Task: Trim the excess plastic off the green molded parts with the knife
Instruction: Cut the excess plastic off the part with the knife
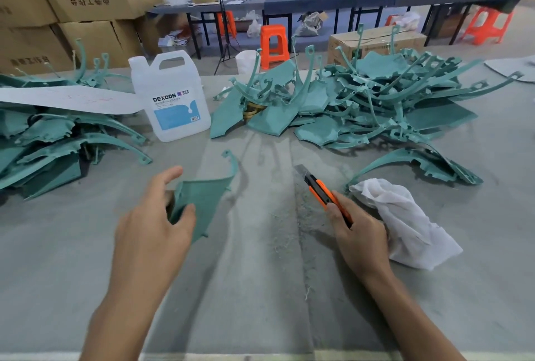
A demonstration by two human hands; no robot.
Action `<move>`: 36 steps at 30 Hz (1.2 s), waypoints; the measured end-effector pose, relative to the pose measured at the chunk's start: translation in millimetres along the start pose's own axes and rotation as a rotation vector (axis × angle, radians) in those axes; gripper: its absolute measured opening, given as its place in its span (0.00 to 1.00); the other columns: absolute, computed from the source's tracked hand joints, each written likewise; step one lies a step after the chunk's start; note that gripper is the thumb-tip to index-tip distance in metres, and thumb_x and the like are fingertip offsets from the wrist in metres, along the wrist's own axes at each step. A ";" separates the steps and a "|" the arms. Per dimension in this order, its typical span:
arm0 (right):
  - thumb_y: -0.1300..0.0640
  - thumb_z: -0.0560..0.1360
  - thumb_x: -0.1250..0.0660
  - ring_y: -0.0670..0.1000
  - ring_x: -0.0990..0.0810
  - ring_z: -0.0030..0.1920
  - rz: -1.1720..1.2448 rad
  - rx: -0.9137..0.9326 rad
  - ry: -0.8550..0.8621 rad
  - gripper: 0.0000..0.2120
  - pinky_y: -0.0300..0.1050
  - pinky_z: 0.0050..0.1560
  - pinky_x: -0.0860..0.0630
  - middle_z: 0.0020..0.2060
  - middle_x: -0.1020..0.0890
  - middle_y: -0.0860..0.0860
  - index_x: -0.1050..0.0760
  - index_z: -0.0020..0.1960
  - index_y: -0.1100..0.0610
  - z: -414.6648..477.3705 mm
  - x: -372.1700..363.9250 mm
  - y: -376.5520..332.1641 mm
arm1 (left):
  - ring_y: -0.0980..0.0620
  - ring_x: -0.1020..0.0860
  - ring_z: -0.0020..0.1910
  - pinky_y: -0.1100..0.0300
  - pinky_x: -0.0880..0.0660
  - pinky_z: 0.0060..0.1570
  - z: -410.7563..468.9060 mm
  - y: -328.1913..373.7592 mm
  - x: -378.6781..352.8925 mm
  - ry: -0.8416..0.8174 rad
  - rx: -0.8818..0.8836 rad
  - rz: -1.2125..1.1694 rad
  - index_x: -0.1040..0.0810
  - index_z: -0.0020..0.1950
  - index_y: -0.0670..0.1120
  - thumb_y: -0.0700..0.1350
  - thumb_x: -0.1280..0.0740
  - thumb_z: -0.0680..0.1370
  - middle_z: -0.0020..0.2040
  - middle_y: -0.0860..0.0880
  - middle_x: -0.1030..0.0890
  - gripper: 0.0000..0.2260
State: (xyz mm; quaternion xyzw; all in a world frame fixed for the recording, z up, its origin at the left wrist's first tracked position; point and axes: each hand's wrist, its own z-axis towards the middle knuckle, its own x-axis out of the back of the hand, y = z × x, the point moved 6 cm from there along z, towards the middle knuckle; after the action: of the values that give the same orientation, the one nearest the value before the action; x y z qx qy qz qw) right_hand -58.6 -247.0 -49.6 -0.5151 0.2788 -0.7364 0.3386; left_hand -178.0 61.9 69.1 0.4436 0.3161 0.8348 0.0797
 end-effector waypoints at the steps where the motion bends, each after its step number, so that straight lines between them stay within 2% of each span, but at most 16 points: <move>1: 0.46 0.81 0.36 0.48 0.17 0.48 -0.009 -0.001 0.015 0.16 0.47 0.50 0.23 0.43 0.16 0.40 0.23 0.68 0.44 0.5 0.7 0.7 | 0.53 0.21 0.42 0.55 0.26 0.42 -2.3 -3.3 -11.2 -0.017 -0.008 -0.034 0.27 0.64 0.62 0.43 0.28 0.75 0.42 0.61 0.18 0.22; 4: 0.44 0.81 0.36 0.48 0.18 0.50 -0.034 -0.015 0.047 0.19 0.44 0.50 0.26 0.46 0.15 0.42 0.22 0.69 0.49 0.8 2.3 4.6 | 0.55 0.19 0.47 0.60 0.25 0.47 -9.5 -16.8 -56.3 -0.133 -0.036 -0.169 0.16 0.54 0.54 0.42 0.26 0.75 0.46 0.60 0.17 0.10; 7: 0.43 0.81 0.37 0.44 0.20 0.41 -0.046 0.003 0.025 0.17 0.42 0.43 0.28 0.38 0.17 0.40 0.21 0.66 0.48 0.7 2.4 2.6 | 0.60 0.19 0.52 0.71 0.28 0.49 -21.2 -32.7 -95.8 -0.326 0.029 -0.219 0.17 0.62 0.57 0.48 0.29 0.78 0.53 0.65 0.17 0.12; 9: 0.44 0.81 0.38 0.42 0.23 0.37 -0.039 0.022 -0.011 0.15 0.42 0.41 0.30 0.35 0.20 0.39 0.20 0.64 0.46 -0.6 3.1 -3.5 | 0.64 0.19 0.50 0.70 0.28 0.46 -28.7 -41.2 -107.8 -0.385 0.056 -0.177 0.23 0.67 0.64 0.52 0.32 0.80 0.57 0.65 0.18 0.16; 11: 0.44 0.81 0.37 0.41 0.22 0.38 -0.008 0.037 -0.048 0.15 0.42 0.43 0.28 0.37 0.19 0.39 0.20 0.63 0.46 -7.6 3.8 -9.7 | 0.65 0.20 0.44 0.73 0.30 0.41 -31.8 -45.1 -110.7 -0.382 0.063 -0.169 0.26 0.68 0.68 0.53 0.33 0.80 0.56 0.64 0.17 0.17; 13: 0.43 0.80 0.36 0.40 0.19 0.42 0.039 0.061 -0.088 0.14 0.44 0.47 0.23 0.42 0.16 0.38 0.21 0.63 0.43 -22.8 4.4 -17.5 | 0.62 0.20 0.49 0.72 0.30 0.41 -33.2 -44.8 -110.1 -0.378 0.055 -0.160 0.27 0.68 0.69 0.54 0.33 0.80 0.57 0.63 0.17 0.18; 15: 0.40 0.79 0.37 0.39 0.18 0.46 0.063 0.103 -0.143 0.14 0.44 0.47 0.21 0.46 0.16 0.36 0.22 0.63 0.39 -40.9 4.2 -26.8 | 0.57 0.20 0.56 0.65 0.28 0.47 -33.7 -44.4 -109.4 -0.366 0.045 -0.128 0.27 0.70 0.67 0.54 0.33 0.79 0.62 0.62 0.19 0.19; 18: 0.35 0.76 0.40 0.39 0.18 0.45 0.039 0.160 -0.217 0.17 0.41 0.45 0.21 0.46 0.17 0.35 0.25 0.64 0.34 -62.0 3.5 -43.0 | 0.51 0.21 0.60 0.62 0.27 0.51 -34.3 -43.9 -110.2 -0.367 0.020 -0.090 0.26 0.71 0.63 0.53 0.33 0.79 0.65 0.58 0.20 0.20; 21: 0.36 0.76 0.39 0.34 0.20 0.46 0.056 0.219 -0.255 0.16 0.29 0.45 0.27 0.46 0.19 0.31 0.26 0.63 0.32 -74.1 2.3 -57.1 | 0.53 0.22 0.52 0.73 0.33 0.41 -34.6 -39.5 -110.0 -0.366 -0.044 -0.071 0.26 0.67 0.66 0.59 0.38 0.77 0.57 0.63 0.19 0.18; 23: 0.38 0.76 0.37 0.36 0.20 0.45 0.078 0.224 -0.282 0.16 0.28 0.45 0.28 0.45 0.19 0.31 0.25 0.63 0.33 -78.6 0.6 -59.0 | 0.52 0.23 0.48 0.76 0.34 0.38 -33.5 -38.0 -109.7 -0.371 -0.056 -0.075 0.27 0.65 0.69 0.60 0.42 0.74 0.52 0.65 0.22 0.19; 25: 0.39 0.76 0.36 0.38 0.19 0.44 0.097 0.221 -0.297 0.16 0.30 0.44 0.27 0.44 0.19 0.32 0.25 0.63 0.34 -81.5 -1.3 -57.1 | 0.52 0.22 0.43 0.75 0.34 0.37 -30.9 -41.2 -110.5 -0.379 -0.018 -0.090 0.27 0.65 0.71 0.61 0.42 0.73 0.46 0.63 0.19 0.20; 27: 0.38 0.76 0.36 0.38 0.19 0.43 0.104 0.230 -0.297 0.16 0.30 0.44 0.27 0.43 0.19 0.32 0.24 0.63 0.34 -82.9 -2.5 -56.9 | 0.57 0.23 0.37 0.73 0.34 0.36 -28.3 -44.9 -110.2 -0.375 0.013 -0.106 0.27 0.66 0.71 0.62 0.43 0.73 0.41 0.62 0.18 0.21; 30: 0.37 0.76 0.38 0.36 0.20 0.43 0.107 0.251 -0.303 0.16 0.28 0.43 0.29 0.44 0.20 0.31 0.25 0.63 0.34 -81.7 -5.4 -58.3 | 0.62 0.26 0.33 0.69 0.37 0.31 -28.2 -44.4 -109.2 -0.382 -0.004 -0.108 0.25 0.59 0.63 0.60 0.40 0.79 0.31 0.64 0.24 0.10; 32: 0.37 0.78 0.39 0.38 0.19 0.45 0.104 0.276 -0.327 0.15 0.32 0.44 0.26 0.45 0.19 0.33 0.25 0.64 0.34 -78.1 -9.4 -60.7 | 0.62 0.27 0.32 0.65 0.37 0.31 -27.2 -44.5 -108.1 -0.385 0.002 -0.109 0.29 0.53 0.61 0.57 0.39 0.82 0.30 0.63 0.25 0.02; 34: 0.38 0.80 0.40 0.40 0.19 0.43 0.090 0.310 -0.336 0.14 0.37 0.43 0.24 0.44 0.19 0.36 0.25 0.64 0.34 -69.6 -16.2 -63.9 | 0.61 0.27 0.32 0.62 0.36 0.31 -24.5 -47.4 -106.9 -0.381 0.023 -0.123 0.32 0.50 0.63 0.57 0.39 0.83 0.31 0.61 0.24 0.03; 36: 0.40 0.81 0.40 0.41 0.21 0.41 0.071 0.335 -0.297 0.13 0.40 0.41 0.24 0.40 0.21 0.38 0.25 0.63 0.37 -53.2 -24.0 -65.4 | 0.61 0.25 0.33 0.66 0.34 0.32 -21.4 -49.4 -105.1 -0.382 0.051 -0.142 0.29 0.51 0.65 0.59 0.38 0.82 0.36 0.60 0.21 0.01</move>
State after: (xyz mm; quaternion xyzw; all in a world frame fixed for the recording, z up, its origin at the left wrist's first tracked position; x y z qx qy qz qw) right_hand -117.1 -184.6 -30.3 -0.5442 0.1177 -0.6762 0.4824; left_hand -139.8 47.5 -41.8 0.5723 0.3467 0.7196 0.1855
